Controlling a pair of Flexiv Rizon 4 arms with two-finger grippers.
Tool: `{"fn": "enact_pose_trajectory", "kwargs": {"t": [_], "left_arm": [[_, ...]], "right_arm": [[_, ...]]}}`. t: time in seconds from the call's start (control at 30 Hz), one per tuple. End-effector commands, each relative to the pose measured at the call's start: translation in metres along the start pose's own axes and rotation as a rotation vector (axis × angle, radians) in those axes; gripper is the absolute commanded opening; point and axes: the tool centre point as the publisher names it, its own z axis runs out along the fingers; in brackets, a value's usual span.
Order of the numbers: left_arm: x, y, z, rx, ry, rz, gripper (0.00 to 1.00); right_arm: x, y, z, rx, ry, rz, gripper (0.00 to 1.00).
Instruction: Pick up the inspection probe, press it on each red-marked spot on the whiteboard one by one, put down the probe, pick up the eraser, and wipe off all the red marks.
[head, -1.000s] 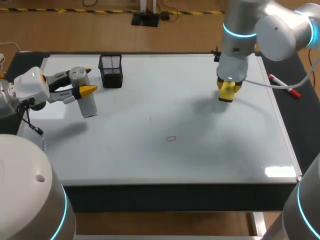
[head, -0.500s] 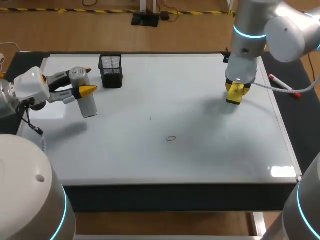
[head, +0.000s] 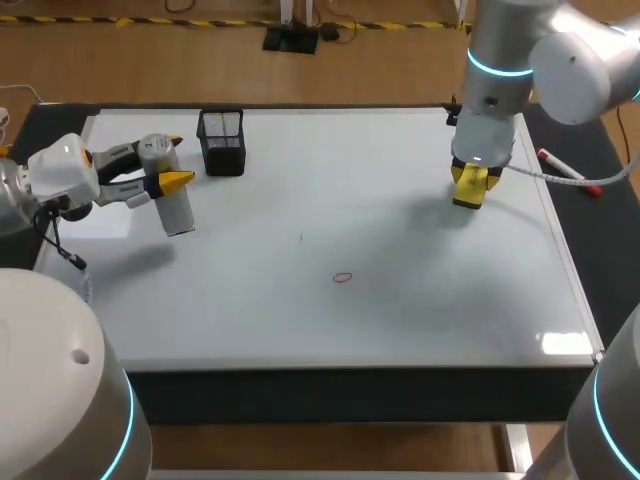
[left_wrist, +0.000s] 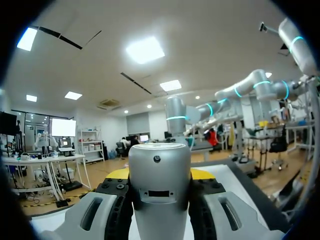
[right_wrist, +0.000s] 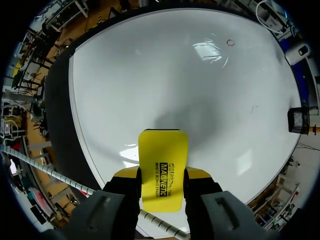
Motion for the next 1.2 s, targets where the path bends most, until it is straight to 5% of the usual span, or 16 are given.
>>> {"fn": "enact_pose_trajectory", "kwargs": {"t": [0.03, 0.17, 0.7, 1.2], "left_arm": [[0.000, -0.001, 0.000, 0.000, -0.002, 0.001, 0.00], [0.009, -0.004, 0.015, 0.006, 0.022, 0.011, 0.00], [0.111, -0.015, 0.118, 0.067, 0.215, 0.011, 0.00], [0.162, 0.007, 0.188, 0.086, 0.316, -0.027, 0.00]], "right_arm": [[0.000, 0.000, -0.001, 0.002, 0.002, -0.002, 0.00], [0.000, 0.000, -0.001, 0.002, 0.002, -0.002, 0.00], [0.000, 0.000, -0.001, 0.002, 0.002, -0.002, 0.00], [0.000, 0.000, -0.001, 0.002, 0.002, -0.002, 0.00]]}}
